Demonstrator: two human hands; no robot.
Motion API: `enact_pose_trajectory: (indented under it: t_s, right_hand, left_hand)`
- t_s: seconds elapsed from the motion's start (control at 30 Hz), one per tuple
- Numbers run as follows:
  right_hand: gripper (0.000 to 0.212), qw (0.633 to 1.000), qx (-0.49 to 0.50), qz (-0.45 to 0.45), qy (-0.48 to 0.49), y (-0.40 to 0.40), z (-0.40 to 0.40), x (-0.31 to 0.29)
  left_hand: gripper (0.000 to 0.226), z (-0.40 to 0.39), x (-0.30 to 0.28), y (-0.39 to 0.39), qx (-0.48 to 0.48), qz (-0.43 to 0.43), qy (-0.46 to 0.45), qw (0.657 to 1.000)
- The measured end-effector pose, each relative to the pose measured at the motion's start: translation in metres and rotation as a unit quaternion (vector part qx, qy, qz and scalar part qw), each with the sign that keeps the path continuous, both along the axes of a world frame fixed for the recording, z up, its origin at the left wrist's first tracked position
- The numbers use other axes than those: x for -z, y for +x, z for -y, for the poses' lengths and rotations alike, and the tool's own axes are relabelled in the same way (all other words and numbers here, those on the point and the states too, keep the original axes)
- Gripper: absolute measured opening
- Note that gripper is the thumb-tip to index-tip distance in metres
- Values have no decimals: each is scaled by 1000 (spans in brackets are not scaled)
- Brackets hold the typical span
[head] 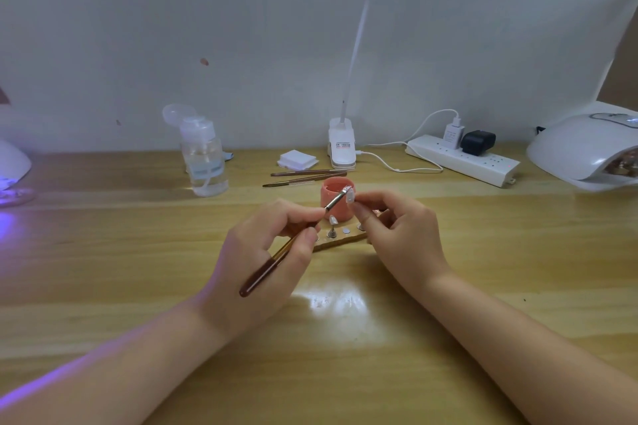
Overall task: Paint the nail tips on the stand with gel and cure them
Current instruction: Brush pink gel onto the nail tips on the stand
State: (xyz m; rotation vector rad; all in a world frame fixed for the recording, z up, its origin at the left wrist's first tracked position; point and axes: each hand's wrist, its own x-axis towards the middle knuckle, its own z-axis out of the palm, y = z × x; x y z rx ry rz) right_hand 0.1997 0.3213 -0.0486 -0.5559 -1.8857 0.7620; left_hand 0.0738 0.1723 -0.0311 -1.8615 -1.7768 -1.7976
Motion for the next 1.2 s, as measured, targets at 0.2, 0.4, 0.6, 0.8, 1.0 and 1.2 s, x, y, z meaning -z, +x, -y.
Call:
enact_pose_trajectory:
  t_s: [0.2,0.4,0.6,0.8,1.0,1.2]
  right_hand:
    - [7,1000,-4,-5,-2,0,0,1]
    - [11,1000,-3,3,12,0,1,-2]
    - [7,1000,-8,4,8,1,2,-2]
    - [10,1000,-6,5,12,0,1,-1]
    - [3,999,-24,-14,-42,0,2,-4]
    - [14,991,-48,-58,-108,2,3,-14]
  left_hand:
    - [21,0,3,-1,9,-14,1,1000]
    - [21,-2,3,-1,14,-34,10,999]
    - [19,2,4,-1,17,-13,19,1000]
    - [21,1,1,3,-1,-9,-2,1000]
    - [20,4,0,1,10,15,1,1000]
    - [22,3,-5,6,32,110,19,993]
